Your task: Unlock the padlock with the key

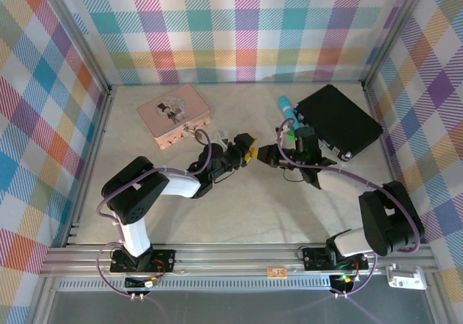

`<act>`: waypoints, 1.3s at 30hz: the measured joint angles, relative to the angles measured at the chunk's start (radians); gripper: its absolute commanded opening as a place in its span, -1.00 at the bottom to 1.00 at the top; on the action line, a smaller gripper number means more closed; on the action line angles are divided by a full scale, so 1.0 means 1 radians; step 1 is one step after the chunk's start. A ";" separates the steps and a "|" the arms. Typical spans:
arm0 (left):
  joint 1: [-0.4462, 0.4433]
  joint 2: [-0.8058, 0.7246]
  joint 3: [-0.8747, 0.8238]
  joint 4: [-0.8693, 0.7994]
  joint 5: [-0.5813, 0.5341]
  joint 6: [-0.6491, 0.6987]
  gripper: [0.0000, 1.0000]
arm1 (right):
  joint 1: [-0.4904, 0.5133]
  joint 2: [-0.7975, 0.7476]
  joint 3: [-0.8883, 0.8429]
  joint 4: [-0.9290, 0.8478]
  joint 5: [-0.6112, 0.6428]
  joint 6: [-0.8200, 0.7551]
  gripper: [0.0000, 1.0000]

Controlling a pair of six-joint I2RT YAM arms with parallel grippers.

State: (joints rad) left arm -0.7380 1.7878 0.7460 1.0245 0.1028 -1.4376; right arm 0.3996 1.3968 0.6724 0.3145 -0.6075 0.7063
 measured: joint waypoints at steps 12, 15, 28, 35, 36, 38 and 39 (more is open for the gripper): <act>0.103 -0.054 -0.033 0.007 0.192 0.090 0.32 | -0.014 -0.082 0.099 -0.259 -0.005 -0.406 -1.00; 0.104 -0.045 -0.013 0.024 0.264 0.124 0.28 | -0.014 -0.090 0.103 -0.291 0.000 -0.480 -1.00; 0.101 -0.044 0.006 0.022 0.387 0.257 -0.08 | -0.018 -0.090 0.114 -0.293 -0.050 -0.512 -1.00; 0.097 -0.044 0.010 0.023 0.407 0.279 -0.56 | -0.027 -0.069 0.115 -0.272 -0.072 -0.481 -1.00; 0.097 -0.044 0.011 0.023 0.410 0.279 -0.61 | -0.029 -0.068 0.115 -0.269 -0.072 -0.478 -1.00; 0.097 -0.045 0.011 0.022 0.413 0.279 -0.67 | -0.036 -0.068 0.115 -0.262 -0.074 -0.470 -1.00; 0.097 -0.045 0.011 0.022 0.414 0.280 -0.68 | -0.040 -0.068 0.115 -0.256 -0.075 -0.465 -1.00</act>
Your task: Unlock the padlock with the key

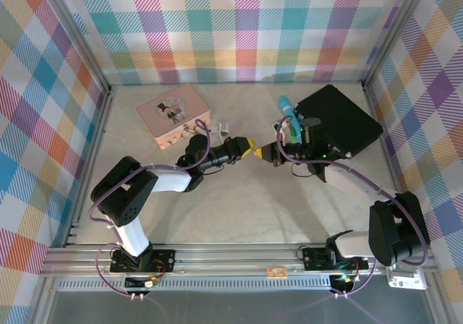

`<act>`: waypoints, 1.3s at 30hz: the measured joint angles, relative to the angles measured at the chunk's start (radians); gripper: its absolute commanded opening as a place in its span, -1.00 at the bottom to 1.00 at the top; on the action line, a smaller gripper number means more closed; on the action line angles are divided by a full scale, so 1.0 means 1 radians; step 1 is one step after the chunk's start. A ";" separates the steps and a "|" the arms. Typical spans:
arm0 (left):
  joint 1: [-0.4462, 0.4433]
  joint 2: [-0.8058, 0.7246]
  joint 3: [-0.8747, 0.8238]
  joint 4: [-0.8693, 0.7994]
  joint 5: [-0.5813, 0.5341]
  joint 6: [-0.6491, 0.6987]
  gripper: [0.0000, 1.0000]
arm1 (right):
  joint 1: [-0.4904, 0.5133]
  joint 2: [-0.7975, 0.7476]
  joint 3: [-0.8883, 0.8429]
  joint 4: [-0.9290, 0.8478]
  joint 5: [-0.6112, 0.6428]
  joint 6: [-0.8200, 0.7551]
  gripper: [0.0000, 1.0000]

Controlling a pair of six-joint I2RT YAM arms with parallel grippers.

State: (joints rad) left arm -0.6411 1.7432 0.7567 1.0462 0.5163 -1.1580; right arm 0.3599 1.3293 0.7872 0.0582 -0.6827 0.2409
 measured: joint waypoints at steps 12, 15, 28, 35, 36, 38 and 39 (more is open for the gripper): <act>-0.011 -0.017 0.000 -0.007 -0.001 0.003 -1.00 | -0.011 0.001 0.000 0.031 -0.020 0.051 -1.00; -0.012 -0.023 0.000 -0.016 -0.002 0.008 -1.00 | -0.014 0.000 0.000 0.031 -0.023 0.064 -0.83; -0.018 -0.141 0.114 -0.264 -0.003 0.215 -1.00 | -0.079 -0.140 -0.133 0.199 0.015 0.310 -0.07; -0.022 -0.151 0.132 -0.317 -0.001 0.275 -1.00 | -0.079 -0.130 -0.218 0.445 -0.026 0.488 -0.08; -0.024 -0.151 0.132 -0.322 -0.001 0.279 -1.00 | -0.079 -0.130 -0.222 0.478 -0.030 0.509 -0.08; -0.031 -0.151 0.132 -0.328 -0.002 0.288 -1.00 | -0.079 -0.130 -0.229 0.542 -0.037 0.542 -0.09; -0.034 -0.151 0.132 -0.331 -0.002 0.289 -1.00 | -0.079 -0.129 -0.231 0.562 -0.038 0.552 -0.10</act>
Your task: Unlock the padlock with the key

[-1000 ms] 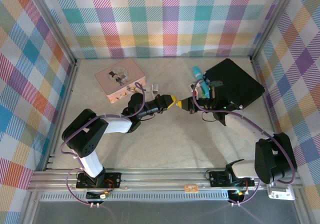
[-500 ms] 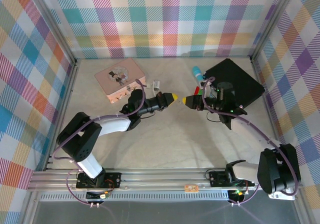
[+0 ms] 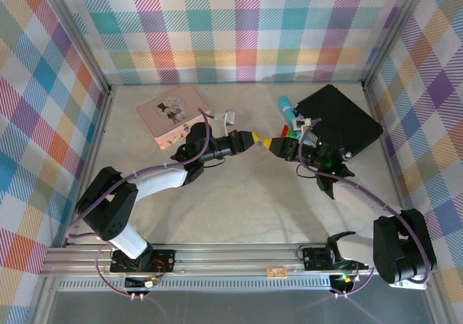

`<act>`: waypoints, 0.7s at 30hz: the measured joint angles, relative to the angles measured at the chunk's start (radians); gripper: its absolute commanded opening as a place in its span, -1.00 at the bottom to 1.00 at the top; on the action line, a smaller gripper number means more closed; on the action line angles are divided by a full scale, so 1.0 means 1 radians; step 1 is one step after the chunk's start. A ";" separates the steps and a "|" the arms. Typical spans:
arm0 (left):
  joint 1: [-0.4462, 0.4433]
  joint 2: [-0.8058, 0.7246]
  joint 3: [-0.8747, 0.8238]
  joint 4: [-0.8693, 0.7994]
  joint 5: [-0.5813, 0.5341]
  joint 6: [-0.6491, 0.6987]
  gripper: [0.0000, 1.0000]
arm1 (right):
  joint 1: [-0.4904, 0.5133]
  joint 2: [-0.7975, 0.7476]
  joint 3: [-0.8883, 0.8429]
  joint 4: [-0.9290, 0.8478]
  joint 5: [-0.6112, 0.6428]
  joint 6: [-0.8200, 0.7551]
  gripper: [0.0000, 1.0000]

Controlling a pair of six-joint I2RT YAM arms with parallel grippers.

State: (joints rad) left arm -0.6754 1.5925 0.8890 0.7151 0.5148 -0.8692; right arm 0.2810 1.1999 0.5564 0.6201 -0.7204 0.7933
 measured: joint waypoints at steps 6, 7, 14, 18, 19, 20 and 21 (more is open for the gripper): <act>-0.011 0.000 0.000 -0.003 -0.004 0.003 -1.00 | 0.010 0.047 -0.006 0.102 -0.018 0.051 -0.22; -0.012 0.000 0.000 -0.003 -0.004 0.003 -1.00 | 0.013 0.057 -0.007 0.113 -0.019 0.058 -0.23; -0.012 0.000 0.000 0.005 -0.026 0.001 -1.00 | 0.032 0.082 -0.019 0.165 -0.034 0.092 -0.32; -0.011 0.000 0.000 0.032 -0.040 -0.006 -1.00 | 0.040 0.082 -0.024 0.173 -0.040 0.100 -0.33; -0.012 0.000 0.000 0.040 -0.045 -0.008 -1.00 | 0.041 0.082 -0.027 0.173 -0.041 0.103 -0.36; -0.012 0.001 -0.001 0.045 -0.045 -0.009 -1.00 | 0.041 0.082 -0.031 0.174 -0.040 0.106 -0.38; -0.011 0.001 -0.001 0.048 -0.046 -0.011 -1.00 | 0.041 0.082 -0.034 0.174 -0.041 0.108 -0.39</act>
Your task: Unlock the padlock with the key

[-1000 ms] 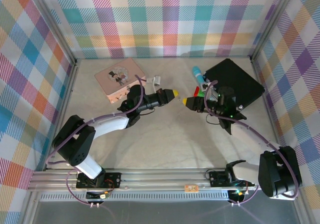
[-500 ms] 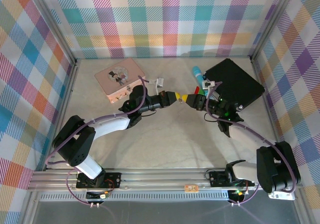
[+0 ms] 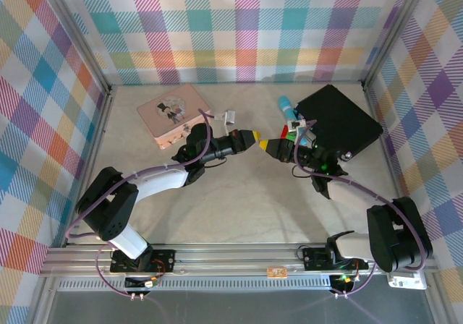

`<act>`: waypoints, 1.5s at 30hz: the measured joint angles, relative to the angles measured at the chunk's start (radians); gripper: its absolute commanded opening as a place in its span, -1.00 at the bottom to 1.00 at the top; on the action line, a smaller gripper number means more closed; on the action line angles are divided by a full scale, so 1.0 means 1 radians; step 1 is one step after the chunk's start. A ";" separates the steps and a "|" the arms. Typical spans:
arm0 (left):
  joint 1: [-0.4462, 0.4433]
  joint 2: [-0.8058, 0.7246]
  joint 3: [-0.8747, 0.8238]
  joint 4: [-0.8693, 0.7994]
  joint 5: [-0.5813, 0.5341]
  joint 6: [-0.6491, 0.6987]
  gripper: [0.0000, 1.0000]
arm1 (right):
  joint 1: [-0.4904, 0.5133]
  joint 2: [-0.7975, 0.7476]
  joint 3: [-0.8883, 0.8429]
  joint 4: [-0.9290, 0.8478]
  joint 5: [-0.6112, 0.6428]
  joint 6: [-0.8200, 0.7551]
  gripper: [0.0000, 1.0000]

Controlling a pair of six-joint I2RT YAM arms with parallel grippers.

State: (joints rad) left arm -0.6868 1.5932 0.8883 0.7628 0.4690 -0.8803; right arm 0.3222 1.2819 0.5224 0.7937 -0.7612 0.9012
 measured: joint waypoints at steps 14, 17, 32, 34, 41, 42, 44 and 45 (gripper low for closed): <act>0.000 0.004 -0.013 0.050 -0.010 -0.024 -1.00 | 0.000 -0.022 -0.006 -0.001 0.017 0.000 -0.38; -0.004 0.004 -0.020 0.052 -0.011 -0.028 -1.00 | 0.000 -0.020 -0.006 0.001 0.019 0.000 -0.40; -0.014 0.004 -0.035 0.063 -0.033 -0.047 -1.00 | 0.000 0.018 -0.006 0.064 0.006 0.033 -1.00; -0.016 0.004 -0.037 0.072 -0.035 -0.047 -1.00 | 0.000 0.018 -0.006 0.067 0.004 0.034 -1.00; -0.016 0.003 -0.059 0.106 -0.043 -0.059 -0.27 | 0.000 0.018 -0.006 0.064 0.005 0.032 -1.00; -0.017 0.002 -0.066 0.108 -0.046 -0.064 -0.01 | 0.000 0.018 -0.006 0.057 0.005 0.026 -1.00; -0.010 -0.006 -0.085 0.101 -0.060 -0.070 0.16 | 0.000 0.018 -0.003 0.029 0.005 0.006 -1.00; -0.003 -0.016 -0.098 0.087 -0.064 -0.070 0.17 | 0.000 0.018 0.005 -0.003 0.007 -0.009 -1.00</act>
State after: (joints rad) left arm -0.6899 1.5776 0.7902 0.8494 0.4049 -0.9501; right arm 0.3222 1.2999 0.5274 0.7906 -0.7544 0.8921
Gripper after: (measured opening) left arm 0.555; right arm 0.056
